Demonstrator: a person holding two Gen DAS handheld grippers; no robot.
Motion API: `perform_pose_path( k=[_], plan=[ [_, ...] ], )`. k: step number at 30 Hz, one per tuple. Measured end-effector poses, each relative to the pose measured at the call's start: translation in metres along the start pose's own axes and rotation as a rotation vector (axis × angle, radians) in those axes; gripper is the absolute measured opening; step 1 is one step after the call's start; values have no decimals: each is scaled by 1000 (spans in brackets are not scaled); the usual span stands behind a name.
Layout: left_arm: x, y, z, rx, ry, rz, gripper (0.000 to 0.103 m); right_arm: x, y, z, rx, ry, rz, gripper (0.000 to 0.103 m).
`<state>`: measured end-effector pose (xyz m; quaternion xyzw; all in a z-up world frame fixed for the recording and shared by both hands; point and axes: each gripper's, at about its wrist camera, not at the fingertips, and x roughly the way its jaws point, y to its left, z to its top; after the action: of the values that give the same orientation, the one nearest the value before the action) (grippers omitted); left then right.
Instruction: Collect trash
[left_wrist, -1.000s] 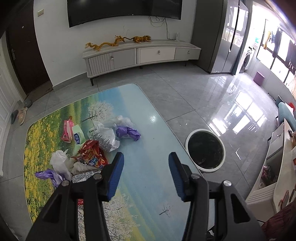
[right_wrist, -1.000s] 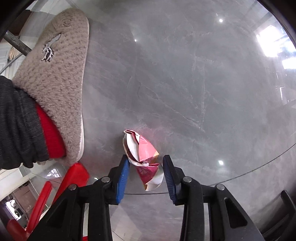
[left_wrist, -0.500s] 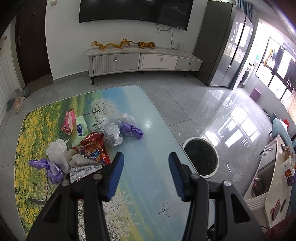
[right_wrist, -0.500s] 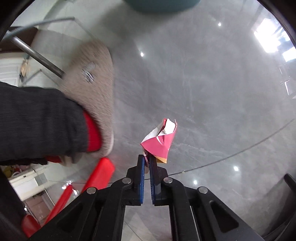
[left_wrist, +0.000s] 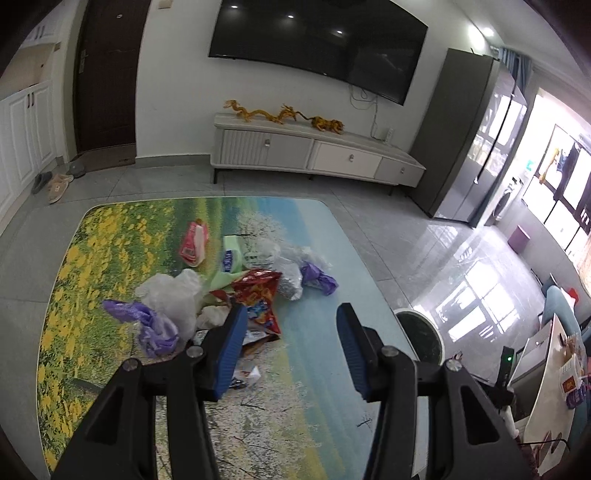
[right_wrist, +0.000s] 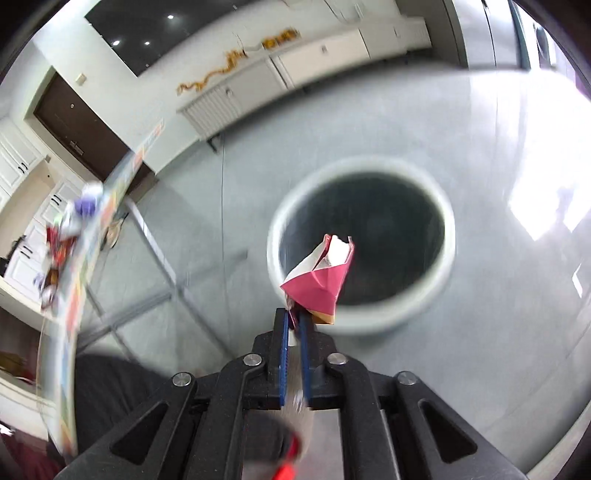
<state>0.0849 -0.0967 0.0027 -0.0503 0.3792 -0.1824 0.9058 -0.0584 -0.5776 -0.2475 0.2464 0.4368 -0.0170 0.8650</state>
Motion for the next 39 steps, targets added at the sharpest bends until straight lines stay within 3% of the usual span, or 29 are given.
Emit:
perform_pose_path(
  k=[1, 3, 4, 10, 16, 21, 26, 28, 29, 30, 34, 39],
  plan=[
    [-4, 13, -2, -26, -9, 20, 49, 3, 5, 15, -11, -11, -36, 14],
    [-14, 39, -7, -77, -29, 66, 57, 6, 16, 35, -40, -29, -99, 56],
    [-19, 52, -10, -100, -38, 90, 58, 7, 19, 51, -51, -40, -131, 58],
    [-20, 107, -25, -164, -43, 166, 58, -7, 57, 63, -123, -68, -76, 56],
    [31, 118, -29, -131, 53, 146, 58, -4, 158, 100, -304, -64, 71, 52],
    [80, 123, -33, -109, 121, 165, 58, 37, 251, 117, -472, -16, 175, 51],
    [106, 130, -38, -126, 165, 158, 57, 88, 319, 126, -599, 43, 204, 50],
    [109, 130, -40, -125, 170, 153, 53, 109, 330, 126, -622, 77, 196, 47],
    [110, 130, -41, -126, 170, 146, 45, 114, 332, 126, -626, 87, 193, 45],
    [111, 130, -42, -125, 171, 137, 41, 121, 333, 126, -627, 102, 191, 36],
    [104, 127, -44, -104, 139, 150, 32, 121, 333, 122, -646, 102, 215, 21],
    [76, 128, -43, -125, 84, 156, 30, 92, 324, 114, -654, 76, 247, 20]
  ],
)
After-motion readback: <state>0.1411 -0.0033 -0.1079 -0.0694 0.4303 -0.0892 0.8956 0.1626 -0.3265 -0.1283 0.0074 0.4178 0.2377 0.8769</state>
